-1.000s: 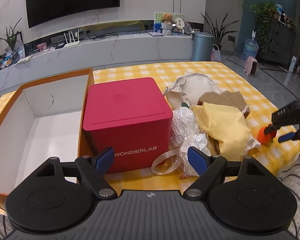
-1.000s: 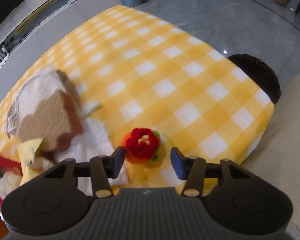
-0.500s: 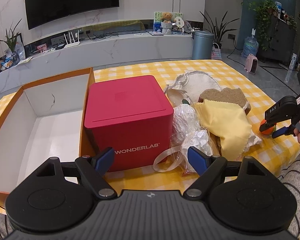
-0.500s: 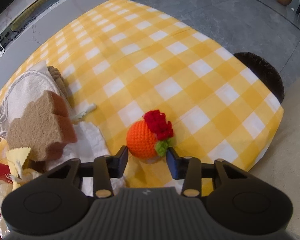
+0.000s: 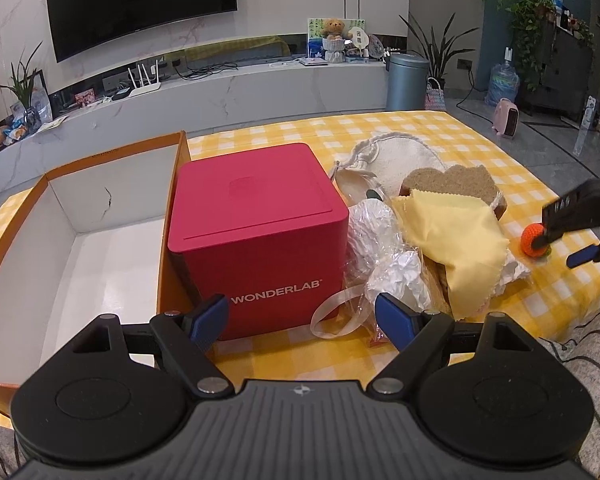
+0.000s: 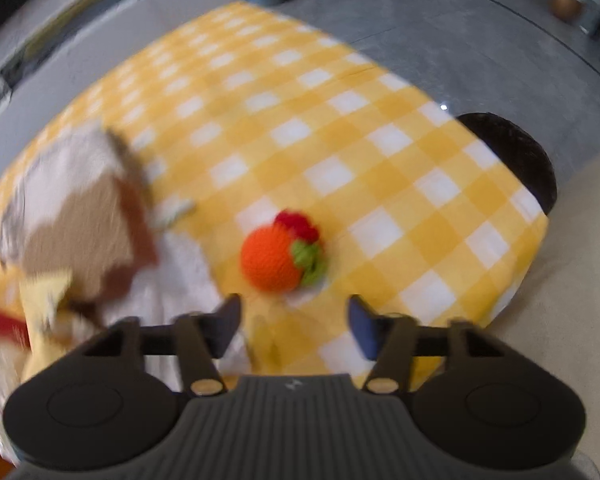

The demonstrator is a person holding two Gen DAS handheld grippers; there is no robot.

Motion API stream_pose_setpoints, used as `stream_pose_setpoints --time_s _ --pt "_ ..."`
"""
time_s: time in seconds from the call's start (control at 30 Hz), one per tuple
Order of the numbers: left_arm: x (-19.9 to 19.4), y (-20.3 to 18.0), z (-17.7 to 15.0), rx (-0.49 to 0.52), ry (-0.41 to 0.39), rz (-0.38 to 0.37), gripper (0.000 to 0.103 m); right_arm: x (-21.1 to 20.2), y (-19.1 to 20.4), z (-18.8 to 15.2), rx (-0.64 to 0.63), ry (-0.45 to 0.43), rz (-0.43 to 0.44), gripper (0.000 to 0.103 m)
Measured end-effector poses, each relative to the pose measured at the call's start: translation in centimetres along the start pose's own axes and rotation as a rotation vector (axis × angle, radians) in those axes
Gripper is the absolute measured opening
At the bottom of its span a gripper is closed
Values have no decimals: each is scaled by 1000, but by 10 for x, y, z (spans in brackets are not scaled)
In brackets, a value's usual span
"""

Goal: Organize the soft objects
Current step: 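Close the right gripper on the crocheted orange fruit and lift it, then grasp the yellow cloth with the left gripper while the right holds the orange fruit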

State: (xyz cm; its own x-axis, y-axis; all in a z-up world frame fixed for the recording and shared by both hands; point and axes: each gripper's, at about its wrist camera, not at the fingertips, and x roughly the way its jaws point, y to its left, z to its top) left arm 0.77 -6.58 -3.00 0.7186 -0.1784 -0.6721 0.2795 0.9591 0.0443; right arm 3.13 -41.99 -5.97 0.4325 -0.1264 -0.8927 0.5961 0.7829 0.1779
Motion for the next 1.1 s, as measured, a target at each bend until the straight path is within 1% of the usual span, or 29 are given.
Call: stream_pose_setpoints --time_s 0.1,0.17,0.3,0.47,0.53,0.6,0.7,0.77,0.83,0.93,1.0,1.1 --pt "1 -1 -1 0 5 -4 97 7 -8 8 60 -3 3 62" --pt "0 -2 -2 7 4 -4 97 12 -8 12 75 -4 30 63" --pt "-2 -2 -2 8 3 -10 97 19 4 16 23 -4 47 63" --pt "-4 -1 -3 6 -1 -9 97 31 13 23 -13 -10 40 62" --pt "-4 -1 -3 4 0 -6 97 35 15 23 -32 -9 31 49" --pt "-3 -1 -3 3 3 -3 97 35 15 23 -33 -12 35 49" --pt "-2 -3 -1 9 5 0 97 30 10 22 -16 -17 71 48" --pt "-3 -8 3 27 -3 -4 97 20 9 18 -22 -41 87 48" --pt "-4 -15 8 53 -12 -25 97 5 7 13 -25 -79 112 48" --pt "3 -28 15 96 15 -66 97 -13 1 5 -31 -117 180 48" --pt "9 -38 15 105 22 -65 97 -15 -1 3 -28 -112 217 48" --pt "14 -59 11 175 -10 -74 97 -10 -1 5 -12 -90 211 48"
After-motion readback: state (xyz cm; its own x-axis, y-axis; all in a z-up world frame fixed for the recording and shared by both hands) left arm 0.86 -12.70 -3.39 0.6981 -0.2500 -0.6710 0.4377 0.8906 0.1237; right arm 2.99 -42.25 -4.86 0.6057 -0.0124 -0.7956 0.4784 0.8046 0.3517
